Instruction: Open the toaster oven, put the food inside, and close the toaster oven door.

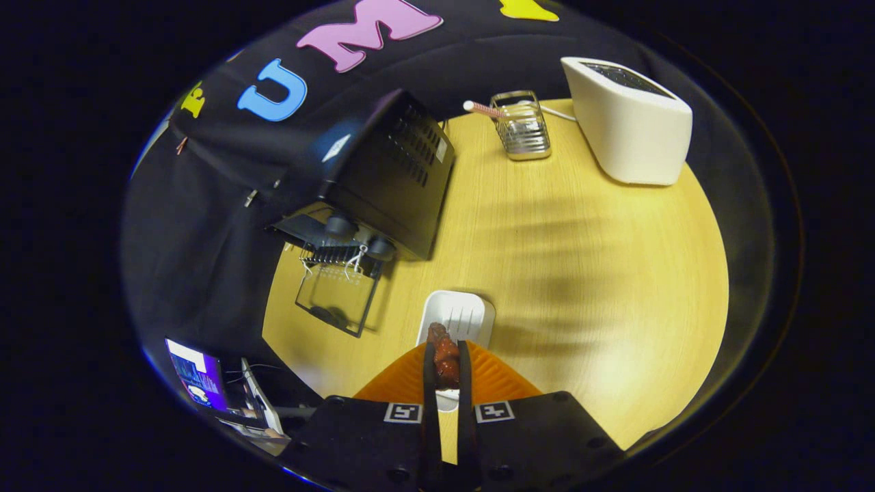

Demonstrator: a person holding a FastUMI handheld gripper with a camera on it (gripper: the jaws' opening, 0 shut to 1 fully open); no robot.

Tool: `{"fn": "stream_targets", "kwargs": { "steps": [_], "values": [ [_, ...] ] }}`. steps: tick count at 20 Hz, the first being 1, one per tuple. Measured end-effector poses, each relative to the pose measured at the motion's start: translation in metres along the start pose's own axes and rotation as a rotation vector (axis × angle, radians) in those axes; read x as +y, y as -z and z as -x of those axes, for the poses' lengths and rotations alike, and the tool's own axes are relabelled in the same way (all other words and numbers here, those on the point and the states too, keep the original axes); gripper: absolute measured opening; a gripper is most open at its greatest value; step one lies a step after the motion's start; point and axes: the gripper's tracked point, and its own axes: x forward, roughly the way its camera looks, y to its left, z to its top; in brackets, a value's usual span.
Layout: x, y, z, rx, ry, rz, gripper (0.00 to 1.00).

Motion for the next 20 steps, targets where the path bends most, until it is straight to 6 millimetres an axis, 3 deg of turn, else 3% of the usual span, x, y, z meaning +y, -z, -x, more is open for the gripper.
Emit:
{"fn": "stream_targets", "kwargs": {
  "steps": [5, 10, 13, 16, 20],
  "values": [
    [0.079, -0.008, 0.033, -0.179, -0.042, -0.019, 0.13],
    [0.162, -0.007, 0.027, -0.310, -0.080, -0.034, 0.13],
    [0.206, -0.004, 0.007, -0.367, -0.112, -0.050, 0.13],
    [0.236, -0.007, -0.027, -0.390, -0.128, -0.076, 0.13],
    [0.245, -0.025, -0.082, -0.429, -0.095, -0.126, 0.13]
  ]
}}
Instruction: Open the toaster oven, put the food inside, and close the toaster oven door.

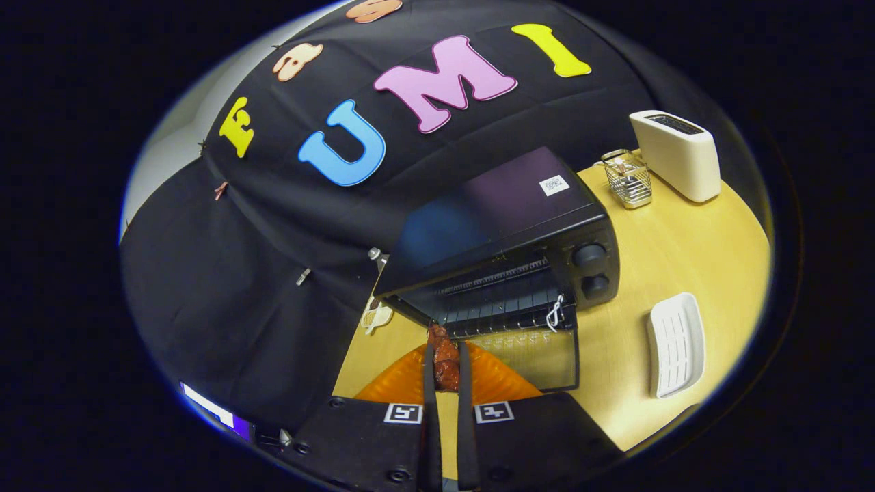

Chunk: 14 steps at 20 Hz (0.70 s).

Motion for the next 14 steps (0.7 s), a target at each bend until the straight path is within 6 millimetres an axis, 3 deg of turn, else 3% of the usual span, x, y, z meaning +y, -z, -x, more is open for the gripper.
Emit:
{"fn": "stream_targets", "kwargs": {
  "steps": [4, 8, 11, 14],
  "values": [
    [-0.011, 0.001, -0.058, -0.040, 0.030, -0.080, 0.13],
    [-0.025, -0.004, -0.101, -0.086, 0.060, -0.151, 0.13],
    [-0.029, -0.009, -0.123, -0.119, 0.055, -0.196, 0.13],
    [-0.053, -0.014, -0.137, -0.150, 0.137, -0.171, 0.13]
  ]
}}
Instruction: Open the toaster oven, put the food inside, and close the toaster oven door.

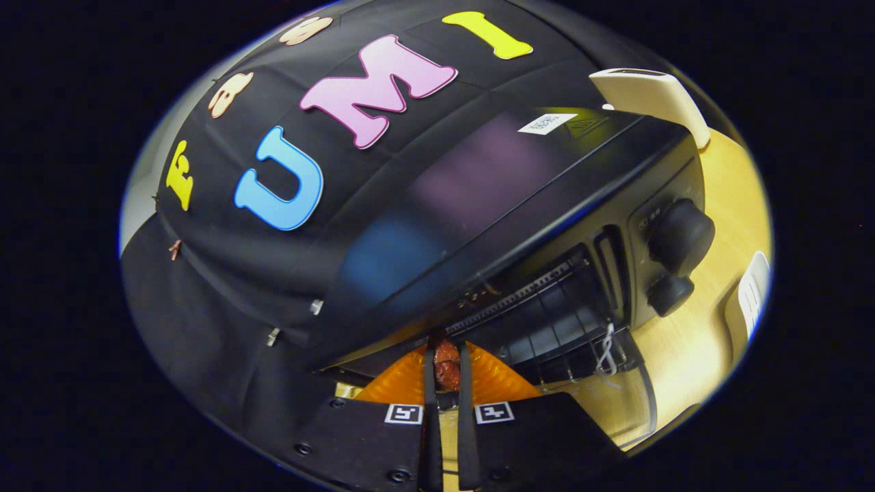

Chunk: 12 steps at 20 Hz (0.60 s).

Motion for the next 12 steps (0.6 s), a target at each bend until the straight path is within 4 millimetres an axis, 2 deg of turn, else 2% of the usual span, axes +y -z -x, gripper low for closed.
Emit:
{"fn": "stream_targets", "kwargs": {
  "steps": [2, 4, 5, 6, 9, 11, 12],
  "values": [
    [-0.002, -0.001, -0.007, -0.008, 0.018, 0.029, 0.13],
    [-0.019, -0.005, -0.009, -0.012, 0.096, 0.123, 0.22],
    [-0.022, -0.004, -0.011, -0.012, 0.120, 0.159, 0.31],
    [-0.031, -0.009, -0.006, -0.013, 0.167, 0.193, 0.35],
    [-0.042, -0.009, -0.002, 0.002, 0.198, 0.206, 0.60],
    [-0.041, -0.011, 0.006, 0.006, 0.195, 0.202, 0.95],
    [-0.040, -0.013, 0.012, 0.005, 0.197, 0.203, 0.97]
  ]
}}
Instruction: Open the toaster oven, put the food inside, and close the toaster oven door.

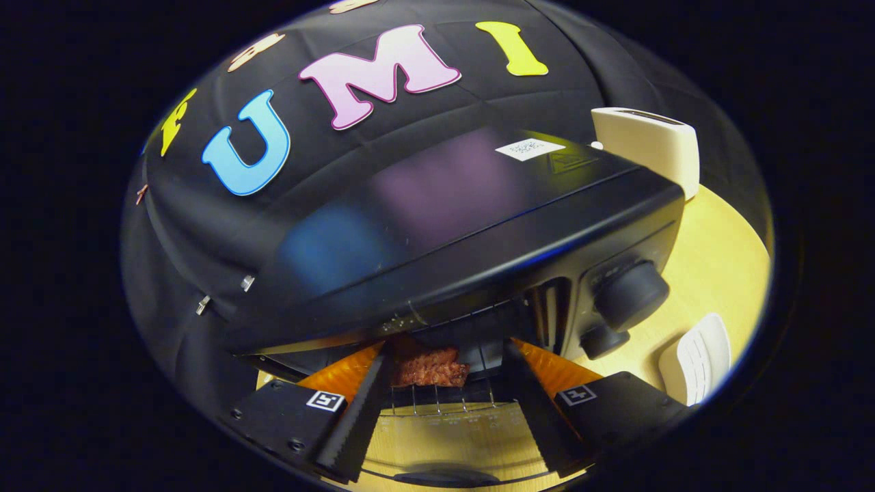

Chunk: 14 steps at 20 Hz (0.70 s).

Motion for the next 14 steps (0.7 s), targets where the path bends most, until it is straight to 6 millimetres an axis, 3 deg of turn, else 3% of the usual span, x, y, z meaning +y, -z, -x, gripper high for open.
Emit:
{"fn": "stream_targets", "kwargs": {
  "steps": [7, 11, 14],
  "values": [
    [0.003, -0.002, 0.066, -0.005, -0.003, 0.064, 0.98],
    [0.003, 0.019, 0.098, 0.046, 0.008, 0.122, 0.98],
    [0.005, 0.052, 0.113, 0.113, 0.004, 0.182, 0.98]
  ]
}}
